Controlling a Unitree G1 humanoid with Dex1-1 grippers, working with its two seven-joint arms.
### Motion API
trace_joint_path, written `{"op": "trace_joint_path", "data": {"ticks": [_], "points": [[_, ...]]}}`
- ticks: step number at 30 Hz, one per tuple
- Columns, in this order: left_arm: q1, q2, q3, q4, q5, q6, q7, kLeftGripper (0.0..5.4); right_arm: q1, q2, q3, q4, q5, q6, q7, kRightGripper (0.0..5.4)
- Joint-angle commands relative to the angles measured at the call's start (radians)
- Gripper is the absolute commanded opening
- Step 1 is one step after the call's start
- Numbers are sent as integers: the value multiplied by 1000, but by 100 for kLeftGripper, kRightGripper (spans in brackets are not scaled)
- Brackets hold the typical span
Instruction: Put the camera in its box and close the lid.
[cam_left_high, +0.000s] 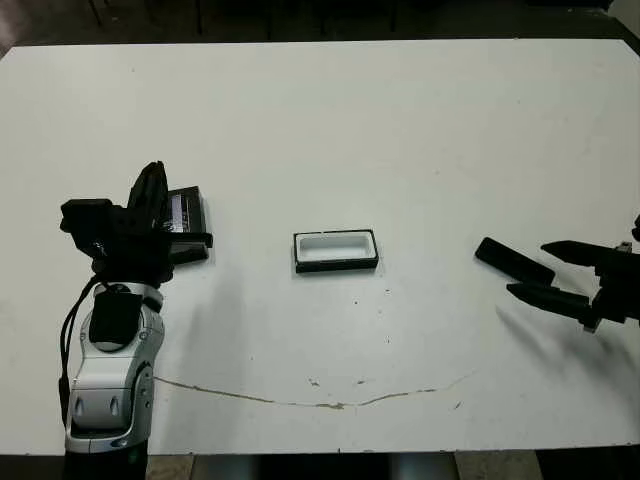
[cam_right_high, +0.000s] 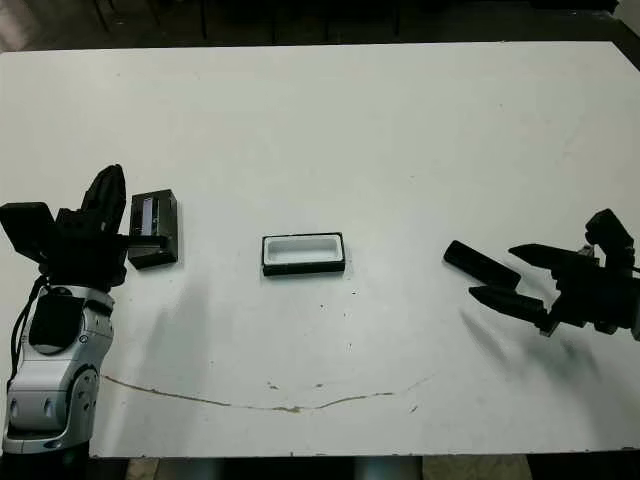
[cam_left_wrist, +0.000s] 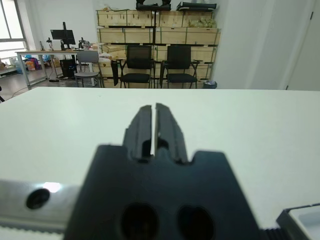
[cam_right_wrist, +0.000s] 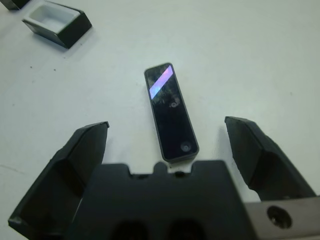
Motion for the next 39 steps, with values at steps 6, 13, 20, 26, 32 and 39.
{"op": "trace_joint_path", "data": {"ticks": [6,13,20,26,32,39], "points": [[10,21,7,4,-3,27,-10,0,36,14,8,4,-18,34,-44,539],[10,22,6,0,-9,31,-6,0,47,48,31,19,-60,-42,-97,517],[17,21,1,-3,-8,28,-5,0,51,48,50,-56,-63,7,-137,401],[24,22,0,-9,-4,28,-3,0,4,-19,128,-102,-126,40,-113,293],[30,22,4,-7,-9,20,-7,0,-41,-132,229,-280,-206,235,-134,183],[27,22,4,-14,-5,33,1,0,-102,-184,323,-263,-269,220,-68,72]]}}
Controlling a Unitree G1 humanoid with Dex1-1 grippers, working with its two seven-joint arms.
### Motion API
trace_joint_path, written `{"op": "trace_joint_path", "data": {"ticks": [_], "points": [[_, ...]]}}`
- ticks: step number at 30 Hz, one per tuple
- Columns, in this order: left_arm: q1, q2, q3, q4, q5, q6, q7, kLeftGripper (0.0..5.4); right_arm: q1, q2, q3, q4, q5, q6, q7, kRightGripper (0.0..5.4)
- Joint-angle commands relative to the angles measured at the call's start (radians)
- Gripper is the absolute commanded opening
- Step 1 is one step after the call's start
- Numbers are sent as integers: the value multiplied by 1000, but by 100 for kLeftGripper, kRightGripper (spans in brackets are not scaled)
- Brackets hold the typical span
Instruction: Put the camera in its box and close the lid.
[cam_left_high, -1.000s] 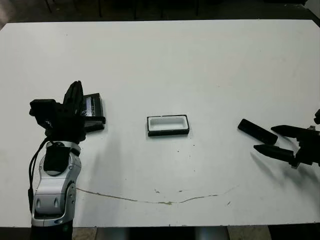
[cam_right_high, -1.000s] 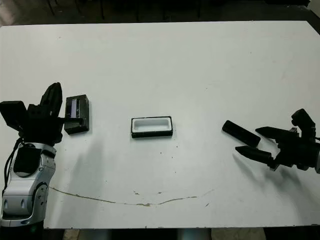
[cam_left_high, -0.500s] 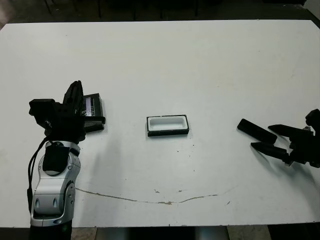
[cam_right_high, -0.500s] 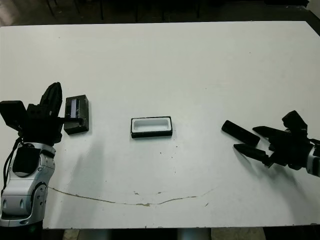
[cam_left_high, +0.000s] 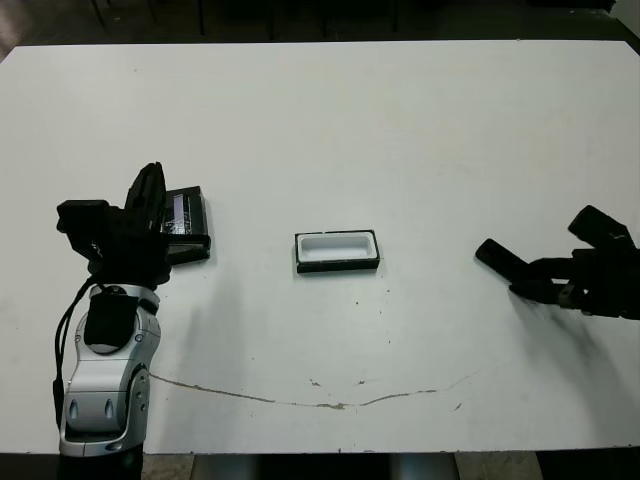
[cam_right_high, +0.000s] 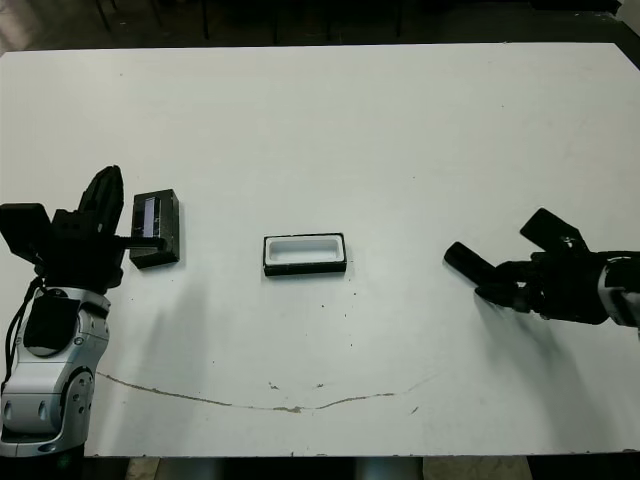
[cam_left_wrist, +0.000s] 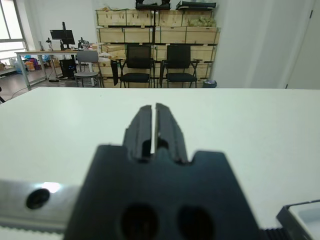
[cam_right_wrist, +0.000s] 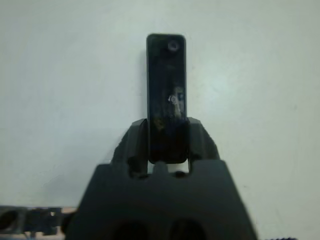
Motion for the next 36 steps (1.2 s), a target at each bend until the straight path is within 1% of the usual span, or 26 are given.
{"op": "trace_joint_path", "data": {"ticks": [1,2,4,6,8,9,10,12,13,16,19,21,23,26,28,29,30,31,34,36], "points": [[16,7,3,2,8,23,5,0,3,-25,49,14,-44,-5,11,65],[16,7,2,2,8,21,6,0,-1,-20,47,33,-41,-16,21,60],[16,7,0,3,12,18,7,0,-12,-9,40,91,-33,-61,47,58],[15,5,0,3,11,20,8,0,-22,-1,31,135,-36,-78,44,58],[16,3,-3,-1,14,25,12,0,-15,26,-12,194,-19,-188,40,58],[16,3,-5,-2,14,27,14,0,-14,36,-30,215,-11,-227,37,58],[16,3,-5,-2,12,26,14,0,-17,47,-53,231,0,-257,35,58],[17,3,-5,3,9,18,12,0,-28,64,-94,236,22,-283,26,58],[17,3,-6,6,9,13,11,0,-36,82,-124,245,49,-313,33,58],[19,5,-8,8,12,9,9,0,-94,136,-178,313,127,-378,92,58],[21,5,-11,4,16,16,12,0,-187,174,-186,402,168,-434,162,58],[22,4,-13,5,16,12,12,0,-268,206,-182,471,193,-439,219,58],[24,3,-14,4,15,12,12,0,-363,227,-154,544,180,-455,274,58],[30,1,-16,-3,16,15,14,0,-487,268,-112,649,135,-515,320,58],[34,0,-17,-7,16,15,16,0,-560,298,-74,696,94,-533,325,57],[36,0,-18,-9,16,16,17,0,-597,311,-44,705,59,-559,326,57],[37,1,-17,-10,15,18,17,0,-637,328,-7,705,25,-563,331,57],[38,1,-17,-11,14,18,17,0,-670,342,25,698,-3,-557,335,57],[43,6,-20,-16,24,13,17,0,-756,390,111,674,-60,-468,365,57],[45,5,-20,-22,26,16,18,0,-797,436,157,697,-95,-460,376,57]]}}
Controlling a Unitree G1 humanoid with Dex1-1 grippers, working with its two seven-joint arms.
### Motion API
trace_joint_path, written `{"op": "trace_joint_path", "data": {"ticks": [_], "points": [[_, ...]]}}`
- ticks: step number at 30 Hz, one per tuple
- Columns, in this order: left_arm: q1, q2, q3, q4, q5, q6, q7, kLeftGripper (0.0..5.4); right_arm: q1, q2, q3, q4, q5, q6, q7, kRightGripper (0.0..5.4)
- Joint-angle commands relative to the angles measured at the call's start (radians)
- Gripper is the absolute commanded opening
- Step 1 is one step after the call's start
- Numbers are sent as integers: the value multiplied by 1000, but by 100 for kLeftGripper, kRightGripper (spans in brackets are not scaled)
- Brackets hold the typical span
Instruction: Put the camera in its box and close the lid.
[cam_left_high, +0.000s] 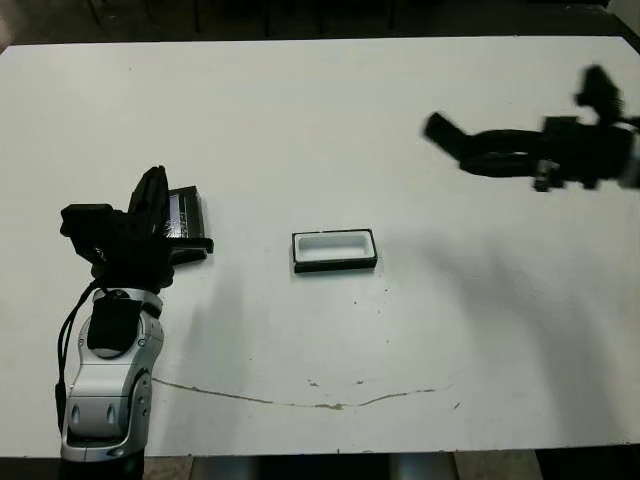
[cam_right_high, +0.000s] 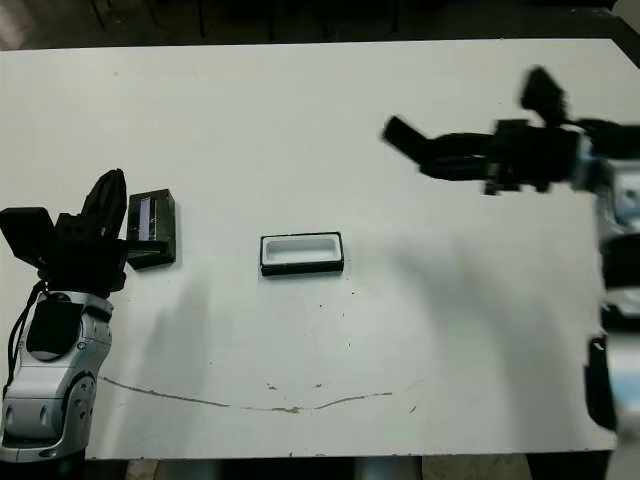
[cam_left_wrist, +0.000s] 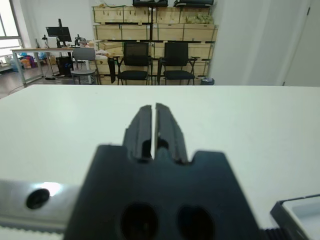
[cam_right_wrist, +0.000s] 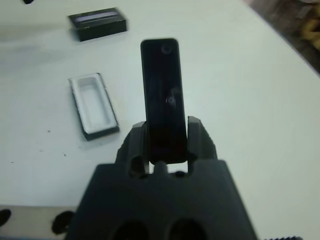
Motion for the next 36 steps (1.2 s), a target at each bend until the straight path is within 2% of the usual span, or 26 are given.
{"op": "trace_joint_path", "data": {"ticks": [1,4,7,11,16,21,29,36], "points": [[22,5,2,-7,11,18,6,0,-55,67,75,32,-64,10,18,57],[25,4,1,-16,13,27,6,0,-83,105,146,51,-149,-56,-3,57],[26,6,1,-16,15,24,4,0,-107,146,206,57,-215,-63,6,57],[23,0,1,-14,11,29,6,0,-118,185,239,44,-248,-39,30,57],[18,-2,-2,-7,11,28,7,0,-133,215,288,2,-287,35,68,57],[17,-3,-8,-4,12,22,5,0,-120,217,343,-78,-339,44,86,57],[20,-6,-13,-7,9,25,8,0,-103,221,368,-129,-336,38,144,57],[22,-9,-25,-21,18,34,16,0,-87,200,402,-240,-367,105,164,57]]}}
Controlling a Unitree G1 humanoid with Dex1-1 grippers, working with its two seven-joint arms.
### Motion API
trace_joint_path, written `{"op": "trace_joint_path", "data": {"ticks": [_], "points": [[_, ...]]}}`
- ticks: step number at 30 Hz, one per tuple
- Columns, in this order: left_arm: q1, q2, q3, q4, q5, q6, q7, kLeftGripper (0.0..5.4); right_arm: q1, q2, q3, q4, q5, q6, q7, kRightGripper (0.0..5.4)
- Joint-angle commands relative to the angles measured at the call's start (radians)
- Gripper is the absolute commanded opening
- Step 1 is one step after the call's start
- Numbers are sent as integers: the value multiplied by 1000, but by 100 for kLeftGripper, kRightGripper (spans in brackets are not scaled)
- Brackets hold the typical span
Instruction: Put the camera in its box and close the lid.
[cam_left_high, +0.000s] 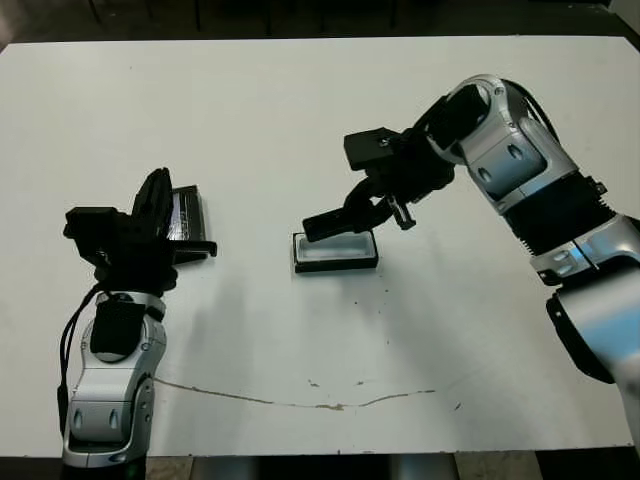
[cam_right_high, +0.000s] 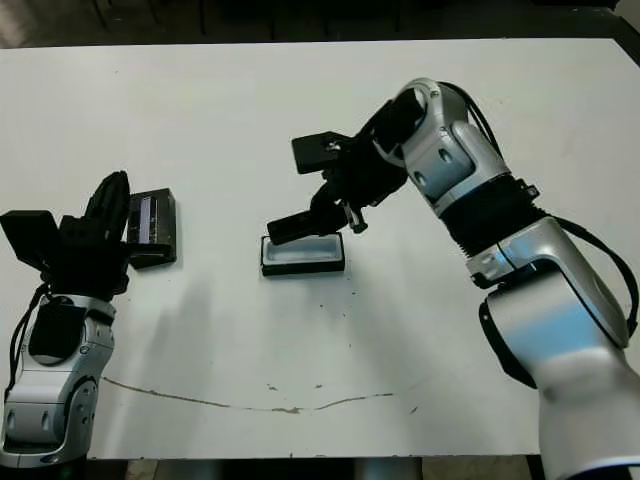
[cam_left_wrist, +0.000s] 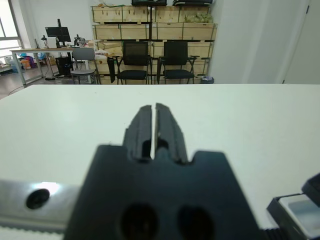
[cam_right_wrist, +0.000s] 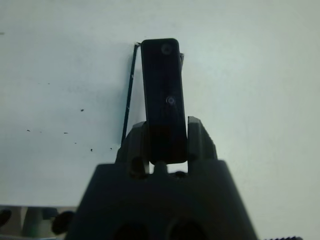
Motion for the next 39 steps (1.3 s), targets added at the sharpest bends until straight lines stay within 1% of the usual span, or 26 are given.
{"op": "trace_joint_path", "data": {"ticks": [1,3,8,11,19,24,28,30,39], "points": [[15,-3,-8,-4,14,26,10,0,28,-16,25,-43,-18,48,12,57],[17,-3,-13,-7,20,25,12,0,39,-22,27,-65,-24,67,3,57],[24,-6,-19,-12,25,25,15,0,73,-41,30,-122,-53,87,-27,57],[26,-10,-17,-15,20,32,15,0,89,-48,35,-146,-69,118,-41,57],[29,-15,-16,-14,19,31,12,0,96,-59,53,-182,-111,152,-68,57],[29,-15,-16,-8,23,24,8,0,97,-62,60,-183,-116,133,-79,57],[28,-15,-16,-5,24,21,8,0,97,-59,67,-180,-124,150,-83,57],[28,-17,-16,-5,23,23,10,0,98,-58,67,-178,-125,145,-84,57],[33,-19,-20,-8,27,18,7,0,101,-59,95,-188,-134,91,-62,57]]}}
